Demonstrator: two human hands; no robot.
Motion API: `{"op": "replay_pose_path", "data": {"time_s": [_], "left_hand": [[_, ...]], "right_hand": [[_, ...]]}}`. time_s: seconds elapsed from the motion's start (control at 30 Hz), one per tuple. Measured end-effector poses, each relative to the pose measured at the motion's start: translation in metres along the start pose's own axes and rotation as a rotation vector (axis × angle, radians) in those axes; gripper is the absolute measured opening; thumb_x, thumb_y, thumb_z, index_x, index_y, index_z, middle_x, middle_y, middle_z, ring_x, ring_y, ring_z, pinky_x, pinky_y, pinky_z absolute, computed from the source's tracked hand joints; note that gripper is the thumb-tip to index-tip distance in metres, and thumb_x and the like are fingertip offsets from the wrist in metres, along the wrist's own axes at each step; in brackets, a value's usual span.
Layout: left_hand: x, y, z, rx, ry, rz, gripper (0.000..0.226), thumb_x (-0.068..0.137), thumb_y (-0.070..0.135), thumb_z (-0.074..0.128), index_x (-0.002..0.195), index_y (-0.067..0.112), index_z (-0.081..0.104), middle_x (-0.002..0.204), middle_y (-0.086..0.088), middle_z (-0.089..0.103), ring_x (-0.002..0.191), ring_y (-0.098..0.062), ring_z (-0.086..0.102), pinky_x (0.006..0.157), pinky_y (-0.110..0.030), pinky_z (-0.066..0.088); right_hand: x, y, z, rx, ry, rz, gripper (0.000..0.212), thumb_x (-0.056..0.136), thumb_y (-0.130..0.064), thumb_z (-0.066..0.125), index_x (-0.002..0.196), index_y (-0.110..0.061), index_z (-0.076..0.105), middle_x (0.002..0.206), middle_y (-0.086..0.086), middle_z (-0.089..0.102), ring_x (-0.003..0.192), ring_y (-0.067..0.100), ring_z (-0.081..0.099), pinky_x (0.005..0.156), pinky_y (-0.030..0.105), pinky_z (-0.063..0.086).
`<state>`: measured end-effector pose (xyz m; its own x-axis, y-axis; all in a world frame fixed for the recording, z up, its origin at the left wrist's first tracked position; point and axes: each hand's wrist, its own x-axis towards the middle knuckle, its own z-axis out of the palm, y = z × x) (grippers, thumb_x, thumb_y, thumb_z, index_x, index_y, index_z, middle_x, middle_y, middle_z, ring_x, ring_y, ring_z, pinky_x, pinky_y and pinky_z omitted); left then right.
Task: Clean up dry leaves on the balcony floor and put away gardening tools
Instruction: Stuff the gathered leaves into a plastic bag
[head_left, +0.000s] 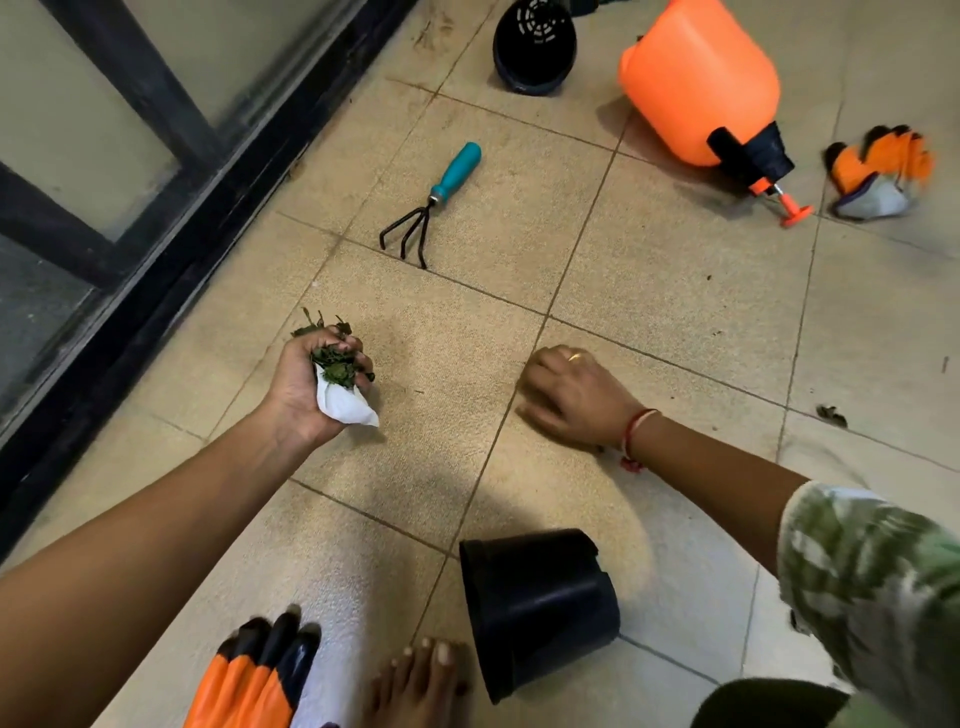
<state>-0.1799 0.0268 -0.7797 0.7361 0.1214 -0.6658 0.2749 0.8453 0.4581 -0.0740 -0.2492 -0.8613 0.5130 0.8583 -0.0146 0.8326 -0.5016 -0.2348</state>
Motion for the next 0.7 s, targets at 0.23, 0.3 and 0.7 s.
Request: {"op": "replay_pose_path", "data": {"time_s": [0.23,0.3,0.7], "left_hand": [[0.050,-0.036,0.043,0.056,-0.101,-0.133,0.049,0.006,0.003,0.077,0.046,0.018,0.054,0.055,0.010,0.053,0.044,-0.007,0.052,0.041,-0.012,0.040],[0.067,-0.052,0.062,0.080,-0.135,-0.182,0.049,0.005,0.003,0.077,0.046,0.018,0.054,0.056,0.010,0.052,0.044,-0.006,0.052,0.041,-0.011,0.040],[0.103,-0.150,0.166,0.291,-0.245,-0.415,0.023,0.061,0.010,0.045,0.042,0.019,0.054,0.051,0.010,0.051,0.041,-0.005,0.050,0.042,-0.010,0.037]], "right_hand": [[-0.076,0.056,-0.005,-0.129,0.063,0.105,0.022,0.099,-0.030,0.041,0.093,-0.014,0.055,0.087,0.007,0.055,0.076,0.026,0.049,0.071,0.037,0.039],[-0.111,0.074,-0.011,-0.136,0.078,0.205,0.019,0.098,-0.028,0.045,0.092,-0.013,0.056,0.084,0.007,0.055,0.075,0.027,0.049,0.069,0.037,0.039],[-0.205,0.121,-0.038,0.277,0.175,1.087,0.052,0.099,-0.037,0.038,0.146,-0.015,0.030,0.153,0.012,0.025,0.138,0.031,0.028,0.112,0.044,0.028]]}}
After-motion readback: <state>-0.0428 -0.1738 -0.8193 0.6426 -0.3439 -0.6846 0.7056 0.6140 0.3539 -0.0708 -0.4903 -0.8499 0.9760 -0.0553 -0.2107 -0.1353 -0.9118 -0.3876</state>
